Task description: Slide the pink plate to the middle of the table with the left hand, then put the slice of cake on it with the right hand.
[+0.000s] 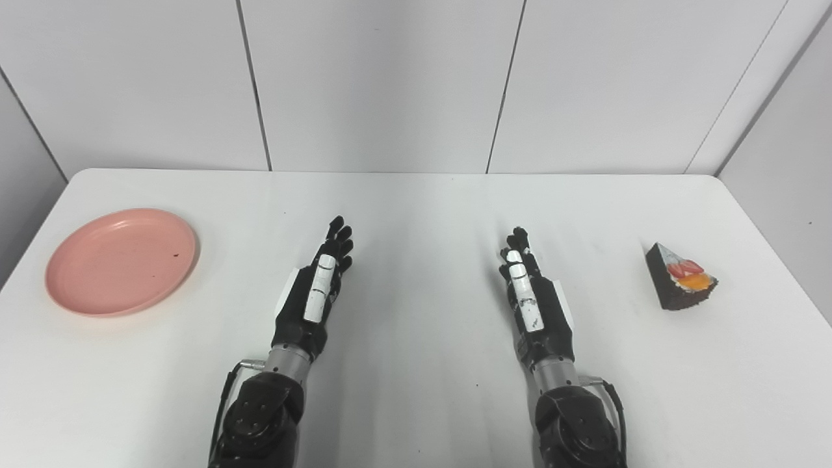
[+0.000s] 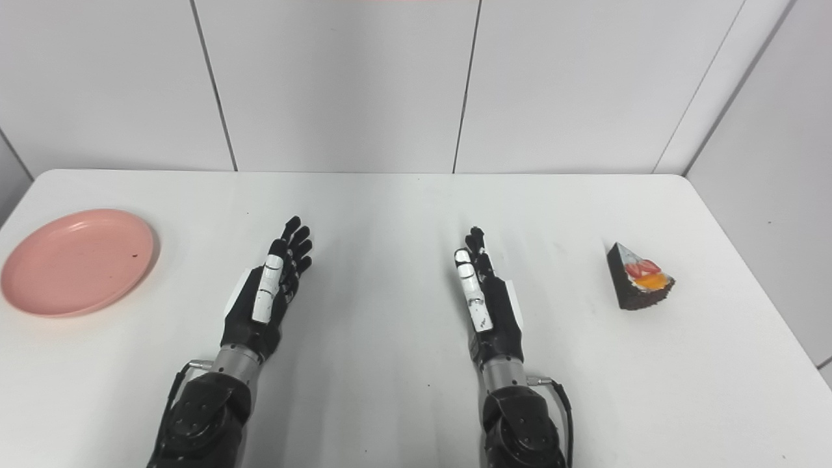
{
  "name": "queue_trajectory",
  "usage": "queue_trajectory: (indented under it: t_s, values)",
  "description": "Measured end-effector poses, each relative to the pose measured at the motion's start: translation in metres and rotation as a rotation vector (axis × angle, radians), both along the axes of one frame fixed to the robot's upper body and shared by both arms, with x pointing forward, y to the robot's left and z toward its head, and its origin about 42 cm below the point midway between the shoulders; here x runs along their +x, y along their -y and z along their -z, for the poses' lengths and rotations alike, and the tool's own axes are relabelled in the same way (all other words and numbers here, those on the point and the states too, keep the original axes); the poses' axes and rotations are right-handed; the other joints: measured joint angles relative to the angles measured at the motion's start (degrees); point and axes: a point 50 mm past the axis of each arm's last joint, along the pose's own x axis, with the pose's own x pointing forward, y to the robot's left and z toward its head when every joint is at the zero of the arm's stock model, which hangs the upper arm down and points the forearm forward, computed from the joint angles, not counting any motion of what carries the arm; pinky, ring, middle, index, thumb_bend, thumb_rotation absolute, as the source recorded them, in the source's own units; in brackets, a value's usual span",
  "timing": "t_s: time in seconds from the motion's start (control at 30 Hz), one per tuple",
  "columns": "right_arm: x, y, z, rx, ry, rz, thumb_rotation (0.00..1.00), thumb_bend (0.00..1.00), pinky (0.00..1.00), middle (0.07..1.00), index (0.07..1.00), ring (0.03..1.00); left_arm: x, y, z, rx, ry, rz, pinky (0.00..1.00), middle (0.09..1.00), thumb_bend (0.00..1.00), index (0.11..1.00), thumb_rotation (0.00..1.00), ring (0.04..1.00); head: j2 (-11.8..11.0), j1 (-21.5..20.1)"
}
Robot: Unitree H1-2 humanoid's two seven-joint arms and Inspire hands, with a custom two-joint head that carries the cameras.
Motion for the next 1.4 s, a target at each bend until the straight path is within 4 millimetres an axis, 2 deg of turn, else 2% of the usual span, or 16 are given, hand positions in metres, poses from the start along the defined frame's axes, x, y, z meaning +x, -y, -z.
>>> queue_trajectory:
  t_s: [0.57, 1.17, 1.3, 1.33, 1.4]
  values:
    - [0.0004, 0.0000, -0.0004, 0.001, 0.001, 0.000, 0.84, 0.61, 1.00, 1.000, 1.000, 1.000, 0.0002, -0.0002, 0.0000, 0.001, 0.002, 0.000, 1.00, 1.000, 0.73, 1.000, 1.00, 1.000, 0.00, -0.09]
    - [0.0005, -0.0008, -0.0001, -0.006, 0.000, -0.001, 0.85, 0.60, 1.00, 1.000, 1.000, 1.000, 0.0001, -0.0003, -0.0001, 0.002, 0.002, -0.002, 1.00, 1.000, 0.71, 1.000, 1.00, 1.000, 0.18, -0.09]
    - [0.0005, -0.0006, -0.0001, -0.006, 0.000, -0.001, 0.85, 0.59, 1.00, 1.000, 1.000, 1.000, 0.0001, -0.0001, -0.0001, 0.002, 0.002, -0.003, 1.00, 1.000, 0.70, 1.000, 1.00, 1.000, -0.26, 1.05]
    - [0.0005, -0.0005, -0.0001, -0.006, 0.000, -0.002, 0.85, 0.59, 1.00, 1.000, 1.000, 1.000, 0.0001, 0.0001, 0.0000, 0.002, 0.003, -0.003, 1.00, 1.000, 0.71, 1.000, 1.00, 1.000, -0.96, 3.67]
    - [0.0005, 0.0006, -0.0001, -0.001, 0.000, -0.002, 0.86, 0.57, 1.00, 1.000, 1.000, 1.000, 0.0000, 0.0011, 0.0002, 0.008, 0.009, -0.004, 1.00, 1.000, 0.71, 1.000, 1.00, 1.000, -0.97, 3.69]
